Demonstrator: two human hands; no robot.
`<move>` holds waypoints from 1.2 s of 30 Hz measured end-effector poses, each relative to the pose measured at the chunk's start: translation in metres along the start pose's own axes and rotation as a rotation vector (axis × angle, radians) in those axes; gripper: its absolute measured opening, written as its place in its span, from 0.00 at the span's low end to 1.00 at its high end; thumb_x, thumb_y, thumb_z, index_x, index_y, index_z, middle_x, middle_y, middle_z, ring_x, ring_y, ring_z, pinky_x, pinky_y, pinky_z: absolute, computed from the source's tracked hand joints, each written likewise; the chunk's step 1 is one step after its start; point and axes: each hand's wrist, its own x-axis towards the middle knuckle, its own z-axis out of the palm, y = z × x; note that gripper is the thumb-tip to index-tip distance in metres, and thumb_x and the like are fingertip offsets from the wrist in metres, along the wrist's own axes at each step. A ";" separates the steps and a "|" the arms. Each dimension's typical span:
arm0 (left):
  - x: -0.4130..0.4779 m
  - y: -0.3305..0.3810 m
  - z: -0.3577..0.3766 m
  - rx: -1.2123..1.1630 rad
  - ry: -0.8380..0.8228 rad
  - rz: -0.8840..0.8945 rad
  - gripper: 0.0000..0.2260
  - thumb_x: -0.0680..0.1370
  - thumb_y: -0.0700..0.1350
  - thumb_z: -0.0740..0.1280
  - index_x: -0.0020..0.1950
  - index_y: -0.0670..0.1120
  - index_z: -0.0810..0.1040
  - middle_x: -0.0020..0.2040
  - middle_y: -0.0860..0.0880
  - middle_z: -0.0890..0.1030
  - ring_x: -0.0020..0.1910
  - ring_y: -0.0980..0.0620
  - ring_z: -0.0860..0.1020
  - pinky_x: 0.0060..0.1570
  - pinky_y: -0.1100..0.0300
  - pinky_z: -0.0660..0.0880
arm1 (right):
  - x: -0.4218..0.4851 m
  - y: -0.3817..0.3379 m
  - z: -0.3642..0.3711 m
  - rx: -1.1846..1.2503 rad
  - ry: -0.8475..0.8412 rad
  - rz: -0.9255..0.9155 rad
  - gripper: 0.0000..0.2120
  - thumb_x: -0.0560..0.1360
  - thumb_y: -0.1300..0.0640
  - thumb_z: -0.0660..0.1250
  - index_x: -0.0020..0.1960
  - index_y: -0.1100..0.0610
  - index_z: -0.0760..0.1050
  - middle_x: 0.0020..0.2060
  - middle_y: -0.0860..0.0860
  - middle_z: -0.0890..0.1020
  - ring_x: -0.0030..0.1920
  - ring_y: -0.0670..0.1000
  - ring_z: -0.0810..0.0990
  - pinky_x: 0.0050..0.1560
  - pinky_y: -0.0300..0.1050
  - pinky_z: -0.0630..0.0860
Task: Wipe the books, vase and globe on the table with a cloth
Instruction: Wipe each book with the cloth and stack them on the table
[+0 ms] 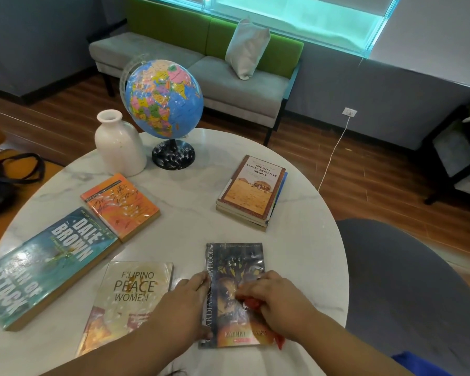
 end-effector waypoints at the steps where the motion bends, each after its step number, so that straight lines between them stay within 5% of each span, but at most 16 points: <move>1: 0.000 0.000 0.000 0.000 -0.001 0.001 0.47 0.69 0.59 0.73 0.79 0.48 0.51 0.78 0.56 0.49 0.73 0.52 0.59 0.70 0.57 0.64 | 0.000 0.004 -0.002 0.025 -0.011 0.036 0.25 0.75 0.61 0.61 0.65 0.37 0.73 0.62 0.37 0.77 0.62 0.44 0.68 0.64 0.41 0.68; 4: 0.000 0.000 0.000 -0.002 -0.003 0.000 0.47 0.69 0.59 0.74 0.79 0.47 0.52 0.78 0.56 0.50 0.73 0.52 0.59 0.70 0.57 0.64 | 0.006 0.007 -0.010 -0.005 0.081 0.166 0.25 0.73 0.59 0.62 0.64 0.35 0.72 0.58 0.43 0.75 0.58 0.47 0.73 0.61 0.41 0.71; 8: 0.001 -0.001 -0.001 0.007 -0.001 0.004 0.46 0.69 0.59 0.73 0.79 0.48 0.52 0.78 0.56 0.50 0.73 0.52 0.60 0.70 0.58 0.64 | 0.004 -0.004 -0.002 -0.026 0.010 0.017 0.25 0.75 0.61 0.61 0.66 0.39 0.72 0.63 0.37 0.76 0.61 0.45 0.68 0.61 0.38 0.67; 10: 0.001 -0.001 -0.002 0.010 -0.001 0.005 0.46 0.69 0.59 0.73 0.79 0.48 0.52 0.78 0.56 0.50 0.73 0.52 0.60 0.70 0.57 0.64 | 0.004 0.007 -0.003 0.036 0.007 0.094 0.27 0.73 0.63 0.60 0.65 0.37 0.73 0.61 0.40 0.76 0.60 0.44 0.70 0.63 0.35 0.67; 14: 0.001 -0.001 -0.002 0.017 0.002 0.010 0.45 0.69 0.58 0.74 0.78 0.48 0.54 0.78 0.55 0.52 0.72 0.51 0.61 0.69 0.57 0.65 | 0.019 0.014 -0.005 0.000 0.202 0.243 0.32 0.71 0.65 0.58 0.66 0.36 0.71 0.58 0.42 0.75 0.57 0.46 0.73 0.62 0.38 0.70; 18: 0.000 -0.003 -0.002 0.023 0.003 0.011 0.44 0.70 0.58 0.73 0.78 0.48 0.53 0.78 0.55 0.50 0.73 0.51 0.60 0.70 0.57 0.64 | 0.020 0.006 -0.003 -0.014 0.054 0.071 0.29 0.72 0.65 0.59 0.67 0.39 0.72 0.64 0.39 0.76 0.61 0.47 0.69 0.62 0.41 0.69; 22: 0.001 -0.003 -0.001 0.032 0.000 0.010 0.45 0.70 0.58 0.73 0.79 0.48 0.53 0.78 0.55 0.50 0.72 0.51 0.60 0.70 0.57 0.64 | 0.031 0.015 -0.017 0.007 0.159 0.271 0.29 0.74 0.65 0.58 0.67 0.37 0.71 0.55 0.45 0.73 0.59 0.49 0.73 0.65 0.41 0.69; 25: 0.002 -0.004 0.000 0.031 -0.001 0.008 0.45 0.70 0.58 0.73 0.79 0.48 0.53 0.78 0.55 0.51 0.72 0.51 0.61 0.69 0.56 0.64 | 0.038 0.004 -0.008 -0.031 0.130 0.198 0.31 0.73 0.64 0.57 0.70 0.37 0.68 0.65 0.44 0.73 0.61 0.49 0.70 0.64 0.43 0.69; 30: 0.003 -0.005 0.001 0.034 -0.008 0.011 0.45 0.70 0.59 0.73 0.79 0.48 0.53 0.78 0.55 0.50 0.72 0.51 0.60 0.69 0.56 0.65 | 0.042 0.017 -0.014 0.031 0.048 0.250 0.30 0.72 0.65 0.60 0.63 0.34 0.73 0.57 0.46 0.71 0.55 0.50 0.75 0.64 0.40 0.70; 36: 0.003 -0.006 0.002 0.032 -0.006 0.010 0.45 0.69 0.58 0.73 0.79 0.48 0.52 0.78 0.55 0.50 0.72 0.51 0.61 0.69 0.55 0.65 | 0.047 0.007 -0.008 0.020 -0.018 0.180 0.29 0.73 0.64 0.62 0.65 0.35 0.72 0.62 0.46 0.72 0.60 0.50 0.72 0.66 0.45 0.69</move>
